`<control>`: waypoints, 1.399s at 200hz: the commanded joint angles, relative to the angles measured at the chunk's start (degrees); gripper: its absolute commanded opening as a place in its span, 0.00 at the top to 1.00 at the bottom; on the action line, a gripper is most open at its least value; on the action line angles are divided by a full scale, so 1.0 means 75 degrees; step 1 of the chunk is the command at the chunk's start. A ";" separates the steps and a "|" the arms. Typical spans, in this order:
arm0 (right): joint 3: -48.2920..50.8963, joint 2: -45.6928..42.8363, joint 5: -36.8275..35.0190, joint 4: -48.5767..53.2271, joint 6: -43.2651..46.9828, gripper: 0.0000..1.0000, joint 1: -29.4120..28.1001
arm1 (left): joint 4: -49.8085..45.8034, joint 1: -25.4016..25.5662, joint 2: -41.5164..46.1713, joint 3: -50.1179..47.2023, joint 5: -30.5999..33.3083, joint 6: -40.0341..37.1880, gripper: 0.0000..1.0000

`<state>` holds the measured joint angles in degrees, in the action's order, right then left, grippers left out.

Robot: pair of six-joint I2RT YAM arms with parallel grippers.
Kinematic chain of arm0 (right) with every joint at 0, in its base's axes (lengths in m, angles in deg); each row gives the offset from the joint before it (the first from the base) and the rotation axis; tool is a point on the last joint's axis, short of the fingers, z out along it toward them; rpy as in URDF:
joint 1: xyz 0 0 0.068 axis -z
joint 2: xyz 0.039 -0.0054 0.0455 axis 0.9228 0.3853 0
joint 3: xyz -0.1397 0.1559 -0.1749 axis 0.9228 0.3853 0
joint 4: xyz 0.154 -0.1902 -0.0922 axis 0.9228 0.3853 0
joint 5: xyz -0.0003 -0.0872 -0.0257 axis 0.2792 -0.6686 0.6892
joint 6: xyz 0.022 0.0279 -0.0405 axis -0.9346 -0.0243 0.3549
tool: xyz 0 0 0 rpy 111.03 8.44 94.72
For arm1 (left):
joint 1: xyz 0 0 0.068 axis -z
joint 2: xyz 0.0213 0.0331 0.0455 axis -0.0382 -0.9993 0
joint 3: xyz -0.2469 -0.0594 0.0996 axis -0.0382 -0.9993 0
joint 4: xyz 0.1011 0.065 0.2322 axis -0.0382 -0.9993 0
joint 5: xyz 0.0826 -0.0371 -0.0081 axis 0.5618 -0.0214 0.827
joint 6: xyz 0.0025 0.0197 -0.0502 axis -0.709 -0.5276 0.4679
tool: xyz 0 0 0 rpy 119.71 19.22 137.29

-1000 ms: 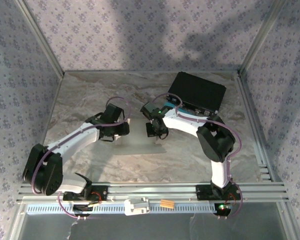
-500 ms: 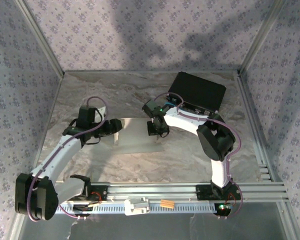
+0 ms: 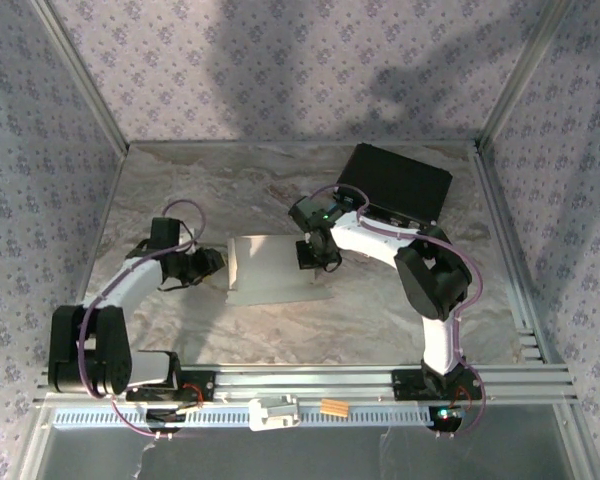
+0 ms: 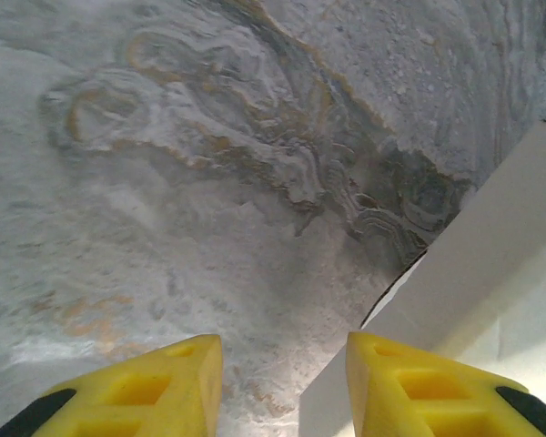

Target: Fold the paper box

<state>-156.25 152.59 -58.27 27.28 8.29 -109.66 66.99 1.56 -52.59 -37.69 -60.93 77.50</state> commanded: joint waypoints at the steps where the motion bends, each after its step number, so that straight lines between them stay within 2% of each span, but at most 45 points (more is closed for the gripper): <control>1: 0.0004 0.0329 -0.0069 0.0200 0.0279 1.00 0.0089 | 0.0934 -0.0007 0.0068 -0.0036 -0.0763 -0.0007 0.58; 31: -0.0017 0.0329 -0.0049 0.0199 0.0289 1.00 0.0135 | 0.1400 -0.0022 0.0117 -0.0143 -0.1189 -0.0021 0.57; 58: -0.0066 0.0352 -0.0007 0.0206 0.0297 1.00 0.0130 | 0.1361 -0.0020 -0.0329 -0.0113 -0.1465 -0.0117 0.57; 97: -0.0116 0.0393 0.0011 0.0228 0.0300 1.00 0.0101 | 0.1265 0.0037 -0.0387 -0.0020 -0.1525 -0.0219 0.56; 128: -0.0129 0.0386 -0.0032 0.0265 0.0300 1.00 0.0084 | 0.0950 0.0423 -0.0273 -0.0014 -0.1364 -0.0393 0.54; 191: -0.0152 0.0432 -0.0076 0.0301 0.0269 1.00 0.0043 | 0.1202 0.0521 0.0187 -0.0201 -0.1207 0.0081 0.54; 222: -0.0141 0.0435 -0.0079 0.0312 0.0297 1.00 0.0054 | 0.1364 0.0526 0.0374 -0.0393 -0.1378 0.0292 0.59; 253: -0.0118 0.0423 -0.0032 0.0281 0.0308 1.00 0.0111 | 0.1066 0.0479 0.0530 -0.0454 -0.1230 0.0283 0.71; 280: -0.0085 0.0429 0.0060 0.0250 0.0372 1.00 0.0180 | 0.1078 0.0432 0.0794 -0.0655 -0.1123 0.0521 0.72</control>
<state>-157.23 153.27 -57.33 28.86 9.80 -108.83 75.69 4.95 -49.03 -41.18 -68.77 80.15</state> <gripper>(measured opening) 0.061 0.280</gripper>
